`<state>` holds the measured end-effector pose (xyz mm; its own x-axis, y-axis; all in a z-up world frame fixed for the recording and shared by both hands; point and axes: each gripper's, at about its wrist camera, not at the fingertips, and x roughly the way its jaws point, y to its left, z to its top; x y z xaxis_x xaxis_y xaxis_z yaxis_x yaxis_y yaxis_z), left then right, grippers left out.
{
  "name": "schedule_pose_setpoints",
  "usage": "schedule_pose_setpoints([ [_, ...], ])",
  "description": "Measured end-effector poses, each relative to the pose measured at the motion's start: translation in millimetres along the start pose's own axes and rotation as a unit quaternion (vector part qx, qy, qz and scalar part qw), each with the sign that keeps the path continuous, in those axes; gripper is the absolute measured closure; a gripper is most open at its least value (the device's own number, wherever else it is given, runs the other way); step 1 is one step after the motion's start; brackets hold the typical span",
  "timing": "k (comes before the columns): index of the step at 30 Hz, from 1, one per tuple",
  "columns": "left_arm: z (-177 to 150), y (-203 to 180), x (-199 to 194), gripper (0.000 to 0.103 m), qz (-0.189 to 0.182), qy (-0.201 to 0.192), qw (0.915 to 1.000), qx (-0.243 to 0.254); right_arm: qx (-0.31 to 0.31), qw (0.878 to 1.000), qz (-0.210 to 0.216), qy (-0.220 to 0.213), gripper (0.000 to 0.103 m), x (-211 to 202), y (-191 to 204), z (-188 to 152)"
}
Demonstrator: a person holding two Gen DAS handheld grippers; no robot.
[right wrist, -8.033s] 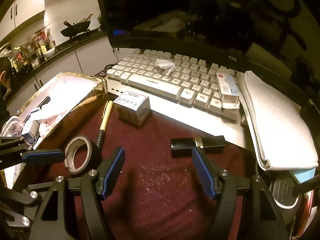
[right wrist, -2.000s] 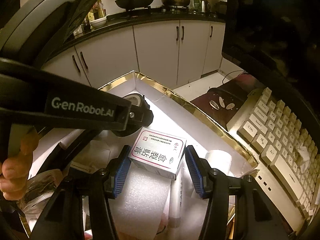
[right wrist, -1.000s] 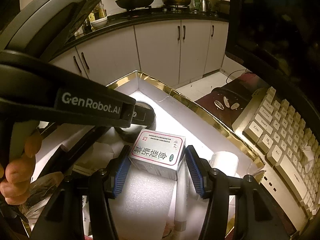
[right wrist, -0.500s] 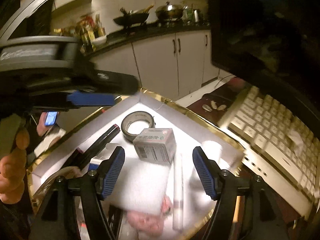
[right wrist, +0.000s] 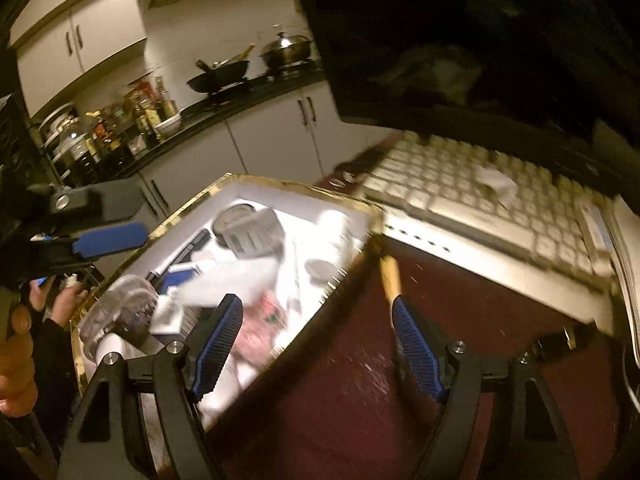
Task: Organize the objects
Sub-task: 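Lower the tape roll and white box into the tray and open both grippers, then move both grippers back over the desk toward the yellow pen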
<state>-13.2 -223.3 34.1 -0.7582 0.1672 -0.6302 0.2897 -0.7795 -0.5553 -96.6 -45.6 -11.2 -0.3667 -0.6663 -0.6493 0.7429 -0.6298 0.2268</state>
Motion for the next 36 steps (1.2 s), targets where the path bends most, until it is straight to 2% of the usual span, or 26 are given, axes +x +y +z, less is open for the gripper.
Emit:
schedule_pose_setpoints([
  [5,-12.6,-8.0,0.9,0.038,-0.006,0.014,0.9999,0.005,0.015,1.0,-0.021,0.003,0.025,-8.5,-20.4,-14.0],
  [8,-17.4,-14.2,3.8,0.026,-0.014,0.019,0.9997,0.002,0.016,0.999,-0.031,0.005,0.025,-13.0,-32.2,-19.6],
  [15,-27.2,-42.4,14.6,0.026,-0.02,0.038,0.9989,0.019,0.034,0.998,-0.055,0.0,0.025,-26.4,-66.7,-25.9],
  [23,-43.4,-66.9,34.6,0.026,-0.035,0.082,0.9952,0.04,0.028,0.996,-0.085,-0.011,0.024,-38.2,-85.1,-33.8],
  [31,-44.2,-67.0,59.2,0.026,-0.024,0.101,0.9942,0.028,0.045,0.992,-0.12,-0.022,0.024,-44.6,-105.5,-38.9],
  [34,-48.3,-75.9,78.2,0.026,-0.023,0.115,0.9924,0.038,0.065,0.99,-0.126,-0.013,0.024,-40.5,-116.0,-41.7],
  [36,-51.6,-82.9,92.3,0.026,-0.005,0.118,0.9917,0.051,0.074,0.989,-0.129,-0.007,0.024,-38.7,-119.5,-42.9],
])
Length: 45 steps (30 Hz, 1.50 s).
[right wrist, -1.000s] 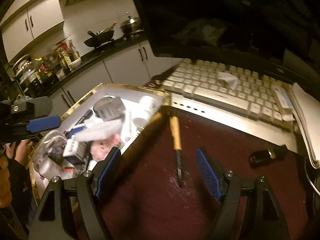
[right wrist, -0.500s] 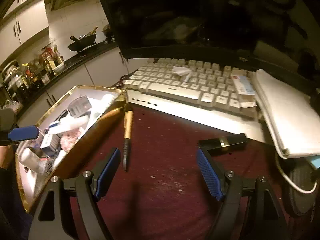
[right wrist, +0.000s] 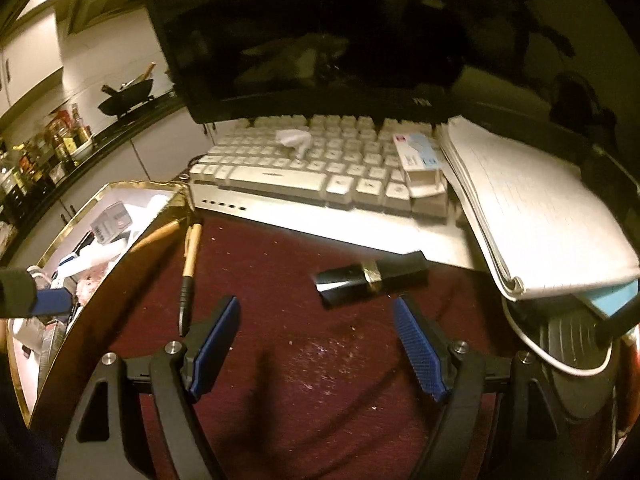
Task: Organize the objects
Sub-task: 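Move both grippers back over the desk toward the yellow pen, then close the left gripper around the yellow pen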
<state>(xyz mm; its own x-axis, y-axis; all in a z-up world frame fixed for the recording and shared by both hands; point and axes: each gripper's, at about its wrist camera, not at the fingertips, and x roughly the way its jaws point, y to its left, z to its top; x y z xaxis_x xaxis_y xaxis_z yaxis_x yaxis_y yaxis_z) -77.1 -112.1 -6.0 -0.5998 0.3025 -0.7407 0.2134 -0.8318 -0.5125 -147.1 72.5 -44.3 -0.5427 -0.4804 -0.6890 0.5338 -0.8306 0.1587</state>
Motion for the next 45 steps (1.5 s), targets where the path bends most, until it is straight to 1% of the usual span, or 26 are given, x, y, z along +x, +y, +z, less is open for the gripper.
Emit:
schedule_pose_setpoints([
  [3,2.6,-10.6,26.8,0.026,0.038,0.009,0.999,0.021,0.007,1.0,-0.015,0.006,0.024,2.1,-3.9,-1.5],
  [6,8.1,-14.6,51.0,0.026,0.084,0.018,0.9956,0.038,0.014,0.999,-0.029,0.008,0.024,2.7,-8.8,-3.0],
  [9,17.2,-16.4,64.7,0.027,0.129,0.004,0.9901,0.054,0.02,0.999,-0.046,0.008,0.024,0.2,-15.1,-5.3],
  [13,28.6,-17.6,78.7,0.032,0.166,0.004,0.9839,0.066,0.026,0.998,-0.059,0.005,0.024,-2.8,-20.9,-5.8],
  [15,33.5,-19.9,88.5,0.043,0.204,0.002,0.9753,0.084,0.027,0.998,-0.053,0.006,0.024,-3.2,-21.4,-5.3],
  [16,34.5,-20.4,91.9,0.047,0.216,0.0,0.9721,0.092,0.027,0.998,-0.052,0.006,0.024,-3.6,-21.3,-5.1],
  [17,35.3,-20.7,94.6,0.056,0.226,-0.003,0.9689,0.101,0.025,0.998,-0.053,0.006,0.024,-4.1,-20.8,-5.1],
  [18,35.6,-19.6,96.1,0.063,0.236,-0.005,0.9658,0.106,0.025,0.998,-0.054,0.006,0.024,-4.2,-20.6,-4.8],
  [20,35.3,-16.9,94.9,0.07,0.241,-0.009,0.9644,0.109,0.026,0.998,-0.058,0.005,0.024,-4.7,-21.7,-4.7],
  [21,34.6,-15.2,93.3,0.072,0.235,-0.009,0.9654,0.112,0.027,0.998,-0.061,0.007,0.024,-4.5,-22.7,-4.5],
  [24,29.6,-13.3,86.6,0.072,0.205,-0.006,0.9715,0.118,0.029,0.997,-0.065,0.011,0.024,-3.0,-24.2,-4.6],
  [25,26.5,-14.5,84.6,0.072,0.201,-0.004,0.9715,0.125,0.03,0.997,-0.064,0.011,0.024,-2.6,-24.2,-4.7],
  [26,22.2,-16.4,82.1,0.076,0.194,-0.002,0.9716,0.135,0.03,0.997,-0.064,0.012,0.024,-2.3,-24.1,-4.7],
  [27,17.5,-15.5,81.3,0.078,0.163,0.017,0.9776,0.132,0.029,0.997,-0.064,0.012,0.024,-2.4,-23.9,-4.6],
  [28,14.7,-13.2,81.0,0.078,0.142,0.03,0.9816,0.124,0.029,0.997,-0.065,0.012,0.024,-2.4,-23.9,-4.5],
  [29,10.6,-10.5,79.5,0.079,0.129,0.033,0.9837,0.12,0.03,0.997,-0.066,0.012,0.024,-2.3,-24.2,-4.2],
  [31,9.9,-7.9,76.0,0.079,0.135,0.025,0.9838,0.116,0.03,0.997,-0.068,0.013,0.024,-1.9,-24.4,-4.0],
  [32,12.8,-2.8,73.9,0.079,0.129,0.02,0.9863,0.1,0.03,0.997,-0.068,0.013,0.024,-1.7,-24.4,-4.4],
  [33,18.3,4.7,71.5,0.079,0.132,0.013,0.9881,0.078,0.031,0.997,-0.068,0.013,0.024,-1.3,-24.3,-4.6],
  [35,23.6,8.6,69.2,0.079,0.139,0.004,0.9886,0.058,0.031,0.997,-0.067,0.015,0.024,-0.6,-24.0,-5.4],
  [37,28.0,5.5,71.0,0.079,0.145,-0.002,0.988,0.053,0.031,0.997,-0.066,0.014,0.024,-1.1,-24.1,-5.5],
  [40,36.2,-2.6,86.1,0.078,0.171,-0.005,0.9831,0.067,0.031,0.997,-0.065,0.013,0.024,-1.3,-23.9,-5.3],
  [42,41.7,-9.1,94.6,0.078,0.191,-0.006,0.9778,0.086,0.032,0.997,-0.065,0.014,0.024,-0.8,-24.3,-5.0],
  [43,46.0,-8.8,97.2,0.078,0.195,-0.004,0.9764,0.093,0.032,0.997,-0.065,0.015,0.024,-0.7,-24.4,-5.0],
  [45,47.0,-16.2,101.8,0.086,0.206,0.008,0.9711,0.121,0.033,0.997,-0.064,0.015,0.024,-0.5,-24.9,-5.0],
])
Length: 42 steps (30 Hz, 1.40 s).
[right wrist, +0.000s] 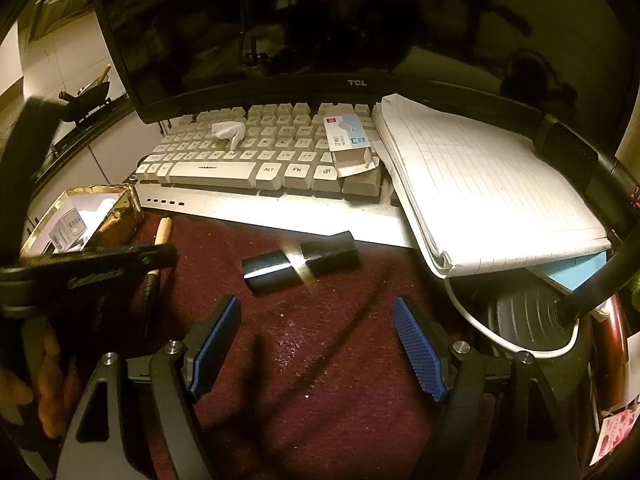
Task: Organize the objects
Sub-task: 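Close the left gripper around the yellow pen, then grasp the black tube with the right gripper while the left holds the yellow pen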
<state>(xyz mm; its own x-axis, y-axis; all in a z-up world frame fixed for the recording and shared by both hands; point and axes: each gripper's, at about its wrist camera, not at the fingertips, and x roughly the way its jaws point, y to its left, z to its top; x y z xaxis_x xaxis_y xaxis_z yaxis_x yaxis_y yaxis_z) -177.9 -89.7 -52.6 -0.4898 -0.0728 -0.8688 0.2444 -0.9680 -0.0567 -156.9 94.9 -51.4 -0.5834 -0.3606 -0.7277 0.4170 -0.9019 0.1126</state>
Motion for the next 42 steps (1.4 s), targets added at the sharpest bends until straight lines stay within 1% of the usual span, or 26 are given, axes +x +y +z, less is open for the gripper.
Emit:
schedule_pose_setpoints([
  [2,0.8,-7.8,2.8,0.089,-0.019,0.005,0.9997,0.016,-0.001,1.0,0.0,0.001,0.024,0.4,-0.6,0.2],
  [5,-6.9,-12.6,-0.6,0.089,-0.022,0.001,0.9991,0.035,-0.001,1.0,-0.001,0.004,0.024,1.9,-0.5,0.1],
  [8,-16.2,-5.4,-6.4,0.091,-0.047,0.009,0.9984,0.031,-0.002,1.0,-0.002,0.004,0.024,2.0,-0.6,-0.4],
  [14,-53.0,1.6,-29.4,0.092,-0.074,0.018,0.9959,0.05,-0.002,1.0,-0.006,0.012,0.024,6.2,0.2,-0.6],
  [15,-61.7,4.8,-34.7,0.092,-0.084,0.02,0.9951,0.049,-0.002,1.0,-0.006,0.014,0.024,6.8,0.3,-0.5],
  [18,-73.1,11.3,-41.7,0.092,-0.1,0.023,0.9936,0.046,0.0,1.0,-0.008,0.02,0.024,9.1,1.2,1.1],
  [21,-80.7,12.8,-44.7,0.092,-0.118,0.022,0.9921,0.037,0.012,0.999,0.006,0.038,0.024,13.7,3.4,5.8],
  [24,-84.3,12.5,-47.4,0.092,-0.125,0.019,0.9915,0.031,0.025,0.999,0.003,0.04,0.024,16.8,10.0,14.2],
  [28,-80.3,4.4,-45.6,0.092,-0.118,0.017,0.9925,0.03,0.057,0.997,-0.027,0.039,0.024,27.8,14.0,33.3],
  [31,-82.0,6.6,-46.6,0.092,-0.119,0.014,0.9925,0.025,0.068,0.993,-0.079,0.052,0.024,45.7,12.7,47.6],
  [34,-83.7,8.7,-47.1,0.092,-0.125,0.014,0.9919,0.019,0.07,0.991,-0.092,0.075,0.025,58.4,10.9,47.5],
  [35,-84.0,9.2,-47.3,0.092,-0.126,0.014,0.9918,0.018,0.056,0.991,-0.098,0.074,0.028,59.3,12.8,45.2],
  [36,-83.9,9.4,-47.1,0.092,-0.127,0.015,0.9917,0.016,0.046,0.991,-0.101,0.074,0.029,58.9,14.5,43.9],
  [38,-84.6,10.5,-47.5,0.092,-0.128,0.016,0.9915,0.013,0.029,0.993,-0.092,0.072,0.036,54.2,14.6,40.2],
  [40,-84.9,11.6,-47.6,0.092,-0.131,0.017,0.9912,0.009,0.008,0.994,-0.081,0.071,0.053,48.4,14.7,36.2],
  [41,-84.7,12.4,-47.6,0.092,-0.132,0.019,0.991,0.007,-0.005,0.994,-0.078,0.07,0.057,45.3,14.8,33.7],
  [42,-84.3,13.1,-47.5,0.092,-0.134,0.021,0.9907,0.002,-0.022,0.995,-0.073,0.07,0.068,41.0,15.9,30.2],
])
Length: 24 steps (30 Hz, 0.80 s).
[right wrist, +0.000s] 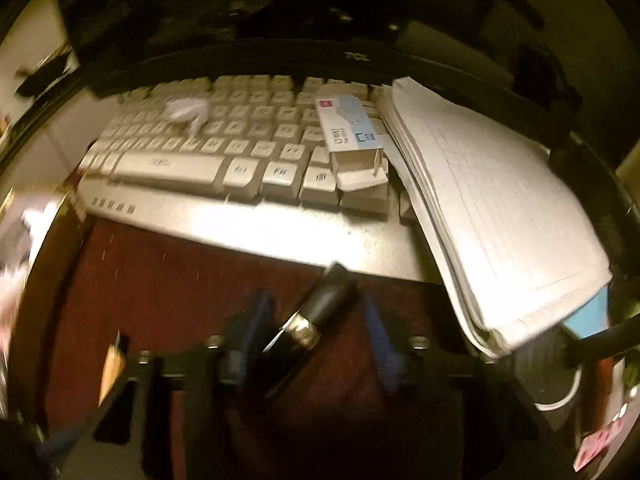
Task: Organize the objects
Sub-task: 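Grasp the black tube with the right gripper while the left holds the yellow pen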
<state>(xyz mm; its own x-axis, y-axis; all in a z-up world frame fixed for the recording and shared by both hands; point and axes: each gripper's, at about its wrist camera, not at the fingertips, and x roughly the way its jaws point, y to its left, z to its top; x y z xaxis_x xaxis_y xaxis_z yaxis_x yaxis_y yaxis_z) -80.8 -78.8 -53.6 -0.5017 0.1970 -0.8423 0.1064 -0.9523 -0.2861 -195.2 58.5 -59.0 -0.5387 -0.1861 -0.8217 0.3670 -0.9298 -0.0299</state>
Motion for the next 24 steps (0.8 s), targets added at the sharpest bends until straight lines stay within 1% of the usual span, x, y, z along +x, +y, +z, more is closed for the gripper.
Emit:
schedule_pose_setpoints([
  [1,0.2,0.8,-0.4,0.092,-0.002,0.001,1.0,-0.003,-0.02,1.0,0.003,0.0,0.077,-4.2,0.7,-4.8],
  [2,0.6,1.8,-0.5,0.092,-0.005,0.003,1.0,-0.008,-0.033,0.999,0.002,0.002,0.08,-7.7,1.2,-8.8],
  [4,3.6,3.1,0.4,0.092,-0.009,0.006,0.9998,-0.017,-0.057,0.998,0.005,0.005,0.084,-13.9,1.8,-16.7],
  [6,5.9,0.1,0.2,0.091,0.003,0.006,0.9999,-0.013,-0.073,0.997,0.016,0.011,0.084,-20.5,-0.3,-25.2],
  [9,11.1,-6.6,2.5,0.091,0.019,0.002,0.9998,0.0,-0.081,0.996,0.033,0.023,0.084,-28.5,-8.4,-35.0],
  [12,19.1,-7.4,11.2,0.091,0.025,0.003,0.9997,0.001,-0.08,0.995,0.044,0.031,0.084,-33.8,-14.2,-42.0],
  [14,22.1,-9.4,14.2,0.091,0.03,0.001,0.9995,0.005,-0.076,0.996,0.048,0.028,0.083,-36.7,-14.4,-47.3],
  [17,18.2,-16.8,13.6,0.091,0.049,-0.004,0.9984,0.027,-0.066,0.996,0.048,0.028,0.083,-30.8,-18.2,-39.4],
  [19,14.3,-20.0,13.6,0.092,0.058,-0.008,0.9976,0.038,-0.062,0.997,0.044,0.026,0.083,-27.7,-11.8,-32.6],
  [24,0.5,-28.1,10.3,0.093,0.041,-0.01,0.9976,0.055,-0.059,0.997,0.036,0.025,0.082,-20.1,-6.9,-21.9],
])
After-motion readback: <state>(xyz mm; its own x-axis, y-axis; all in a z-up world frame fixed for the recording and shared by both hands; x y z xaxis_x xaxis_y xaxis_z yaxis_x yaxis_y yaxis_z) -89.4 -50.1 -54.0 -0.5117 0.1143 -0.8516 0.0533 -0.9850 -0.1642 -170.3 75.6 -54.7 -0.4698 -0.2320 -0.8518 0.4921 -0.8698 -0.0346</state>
